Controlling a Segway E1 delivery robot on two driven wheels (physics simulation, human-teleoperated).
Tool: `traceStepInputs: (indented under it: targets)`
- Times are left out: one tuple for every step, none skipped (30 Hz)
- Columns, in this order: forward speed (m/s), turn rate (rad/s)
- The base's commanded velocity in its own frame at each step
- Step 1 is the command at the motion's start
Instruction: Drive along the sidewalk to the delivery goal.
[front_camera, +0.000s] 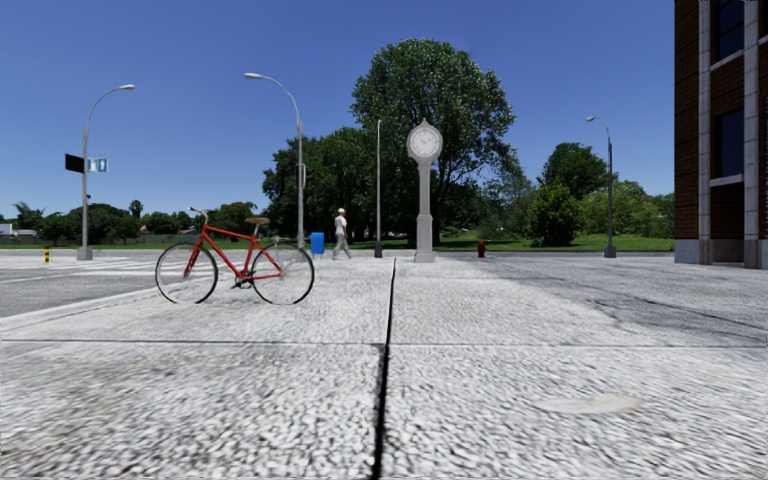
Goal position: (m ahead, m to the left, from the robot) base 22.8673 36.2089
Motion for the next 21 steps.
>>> traceStepInputs:
  targets:
    - [2.0, 0.0]
    - [2.0, 0.0]
    - [2.0, 0.0]
    - [2.0, 0.0]
    - [2.0, 0.0]
    - [2.0, 0.0]
    - [2.0, 0.0]
    - [2.0, 0.0]
    - [2.0, 0.0]
    - [2.0, 0.0]
    - [2.0, 0.0]
    - [2.0, 0.0]
    - [2.0, 0.0]
    - [2.0, 0.0]
    - [2.0, 0.0]
    - [2.0, 0.0]
    - [2.0, 0.0]
    - [2.0, 0.0]
    - [2.0, 0.0]
    - [2.0, 0.0]
    - [2.0, 0.0]
